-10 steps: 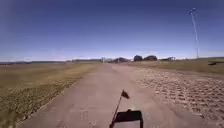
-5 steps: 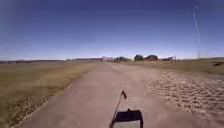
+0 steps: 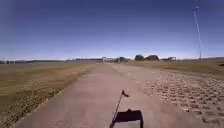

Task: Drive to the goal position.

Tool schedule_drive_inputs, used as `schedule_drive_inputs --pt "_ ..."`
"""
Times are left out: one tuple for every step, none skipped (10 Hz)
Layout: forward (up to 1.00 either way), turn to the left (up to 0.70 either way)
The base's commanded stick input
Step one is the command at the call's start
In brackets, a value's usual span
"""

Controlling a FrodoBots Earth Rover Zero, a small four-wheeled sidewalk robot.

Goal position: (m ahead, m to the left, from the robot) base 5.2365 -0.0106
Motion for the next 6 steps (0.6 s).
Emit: schedule_drive_inputs --pt "1.0 0.0" --pt "1.0 0.0" --pt "1.0 0.0" --pt "1.0 0.0" --pt "1.0 0.0" --pt "1.0 0.0"
